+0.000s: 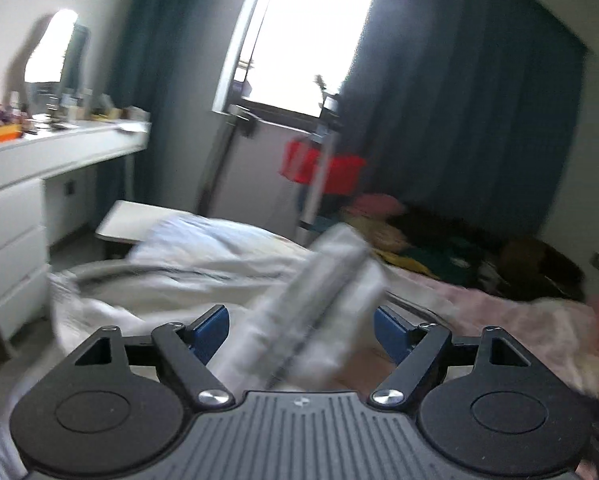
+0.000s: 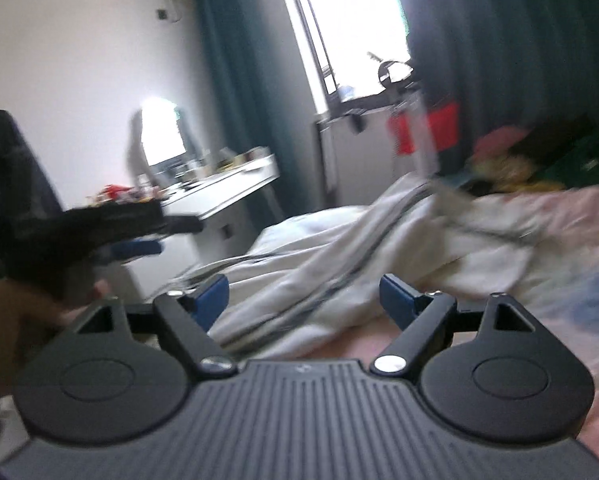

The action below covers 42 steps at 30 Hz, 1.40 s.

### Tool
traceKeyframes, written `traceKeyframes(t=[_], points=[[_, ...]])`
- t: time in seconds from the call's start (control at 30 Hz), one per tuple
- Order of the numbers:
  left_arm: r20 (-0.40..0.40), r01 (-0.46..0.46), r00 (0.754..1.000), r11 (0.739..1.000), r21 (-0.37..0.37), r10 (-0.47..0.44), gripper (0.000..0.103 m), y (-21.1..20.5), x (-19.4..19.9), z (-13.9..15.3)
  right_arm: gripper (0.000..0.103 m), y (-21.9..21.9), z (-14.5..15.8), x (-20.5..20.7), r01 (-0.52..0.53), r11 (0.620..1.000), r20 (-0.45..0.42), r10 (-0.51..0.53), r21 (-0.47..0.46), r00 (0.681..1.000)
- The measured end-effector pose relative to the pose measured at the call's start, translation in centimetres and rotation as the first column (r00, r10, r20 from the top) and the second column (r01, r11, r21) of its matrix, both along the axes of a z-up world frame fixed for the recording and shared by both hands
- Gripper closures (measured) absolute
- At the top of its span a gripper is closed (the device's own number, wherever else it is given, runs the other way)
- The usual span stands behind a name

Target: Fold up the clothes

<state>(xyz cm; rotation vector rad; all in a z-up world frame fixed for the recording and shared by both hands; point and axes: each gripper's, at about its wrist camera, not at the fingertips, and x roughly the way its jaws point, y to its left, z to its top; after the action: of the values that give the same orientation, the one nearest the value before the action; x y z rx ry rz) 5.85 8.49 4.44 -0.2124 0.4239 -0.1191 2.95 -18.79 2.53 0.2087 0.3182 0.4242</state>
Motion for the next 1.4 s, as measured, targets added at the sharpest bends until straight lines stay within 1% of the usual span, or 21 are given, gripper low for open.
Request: traceKeyframes(t=[0.1, 0.17, 0.27, 0.33, 0.4, 0.47, 0.63, 0.7, 0.8, 0.9, 0.97, 1.0, 1.03, 1.07, 1.13, 1.17, 1.2, 1.27, 1.33, 1.37, 1.4], points=[[-0.028, 0.085, 0.996, 0.996, 0.027, -0.084, 0.021, -3.7, 0.2, -1.2, 0.019, -3.1, -0.6, 0.0, 0.070, 0.998, 0.003, -0.070, -0.005, 0.998], [-0.046, 0.120, 0.992, 0.992, 0.038, -0.118, 0.021, -5.1, 1.2, -2.2, 0.019, -4.9, -1.0, 0.3, 0.109, 0.994, -0.011, -0.109, 0.001, 0.994], [-0.091, 0.117, 0.989, 0.993, 0.013, -0.116, 0.021, -5.9, 4.4, -3.6, 0.019, -7.5, -2.2, 0.6, 0.155, 0.988, -0.036, -0.154, 0.024, 0.987], [-0.121, 0.087, 0.989, 0.996, 0.008, -0.085, 0.021, -5.8, 7.5, -4.6, 0.019, -8.6, -3.4, 1.3, 0.177, 0.983, -0.051, -0.174, 0.058, 0.983], [-0.137, 0.058, 0.989, 0.998, 0.036, -0.052, 0.021, -5.0, 11.3, -5.4, 0.019, -9.4, -4.7, 2.1, 0.190, 0.978, -0.074, -0.184, 0.089, 0.980], [-0.152, 0.028, 0.988, 0.999, 0.039, -0.022, 0.021, -4.8, 14.8, -6.0, 0.019, -10.1, -5.7, 3.0, 0.197, 0.975, -0.100, -0.187, 0.104, 0.977], [-0.172, -0.006, 0.985, 0.994, -0.108, -0.012, 0.022, -3.2, 24.3, -8.1, 0.019, -10.4, -7.4, 5.5, 0.216, 0.972, -0.121, -0.204, 0.091, 0.971], [-0.181, -0.022, 0.984, 0.993, -0.119, 0.000, 0.023, -3.4, 28.3, -9.3, 0.019, -10.1, -8.3, 7.5, 0.203, 0.976, -0.141, -0.192, 0.072, 0.971], [-0.174, -0.040, 0.985, 0.993, -0.108, 0.020, 0.023, -4.1, 33.5, -10.8, 0.019, -10.1, -9.8, 9.7, 0.182, 0.981, -0.162, -0.168, 0.073, 0.972], [-0.173, -0.056, 0.984, 0.992, -0.117, 0.035, 0.023, -4.4, 37.6, -11.9, 0.019, -10.7, -11.5, 11.5, 0.208, 0.975, -0.207, -0.187, 0.084, 0.960], [-0.187, -0.043, 0.982, 0.988, -0.147, 0.015, 0.024, -4.5, 39.8, -12.3, 0.019, -11.3, -12.7, 12.9, 0.227, 0.969, -0.260, -0.194, 0.103, 0.946], [-0.200, -0.020, 0.980, 0.984, -0.176, -0.016, 0.024, -4.6, 40.6, -12.5, 0.019, -11.6, -13.3, 13.5, 0.230, 0.966, -0.289, -0.188, 0.119, 0.939], [-0.213, 0.004, 0.976, 0.978, -0.207, -0.050, 0.031, -4.8, 41.3, -12.7, 0.019, -11.9, -13.7, 14.1, 0.239, 0.961, -0.313, -0.186, 0.137, 0.931], [-0.209, 0.008, 0.977, 0.980, -0.199, -0.050, 0.038, -5.2, 41.2, -12.4, 0.019, -12.2, -14.1, 14.4, 0.252, 0.955, -0.329, -0.191, 0.154, 0.925], [-0.199, 0.011, 0.979, 0.985, -0.175, -0.046, 0.066, -6.1, 40.7, -11.8, 0.019, -12.8, -14.4, 14.8, 0.278, 0.943, -0.348, -0.203, 0.180, 0.915], [-0.194, 0.012, 0.980, 0.987, -0.163, -0.044, 0.075, -6.5, 40.4, -11.4, 0.019, -12.9, -14.5, 14.8, 0.285, 0.941, -0.350, -0.208, 0.184, 0.913], [-0.184, 0.020, 0.982, 0.990, -0.137, -0.045, 0.095, -7.0, 39.6, -10.9, 0.019, -13.1, -14.6, 14.7, 0.294, 0.938, -0.350, -0.217, 0.184, 0.911], [-0.151, 0.037, 0.987, 0.995, -0.089, -0.051, 0.095, -7.9, 37.5, -9.5, 0.019, -13.2, -14.5, 14.3, 0.305, 0.934, -0.349, -0.228, 0.184, 0.909], [-0.086, 0.076, 0.993, 0.997, -0.026, -0.078, 0.097, -8.9, 34.1, -7.5, 0.019, -13.2, -14.1, 13.5, 0.308, 0.935, -0.331, -0.238, 0.178, 0.913], [-0.057, 0.099, 0.994, 0.995, 0.017, -0.098, 0.097, -9.7, 32.2, -6.5, 0.019, -13.1, -13.8, 13.1, 0.309, 0.935, -0.320, -0.243, 0.175, 0.916], [-0.036, 0.114, 0.993, 0.993, 0.043, -0.112, 0.100, -10.4, 30.2, -5.9, 0.019, -13.1, -13.5, 12.7, 0.309, 0.935, -0.308, -0.247, 0.171, 0.919]])
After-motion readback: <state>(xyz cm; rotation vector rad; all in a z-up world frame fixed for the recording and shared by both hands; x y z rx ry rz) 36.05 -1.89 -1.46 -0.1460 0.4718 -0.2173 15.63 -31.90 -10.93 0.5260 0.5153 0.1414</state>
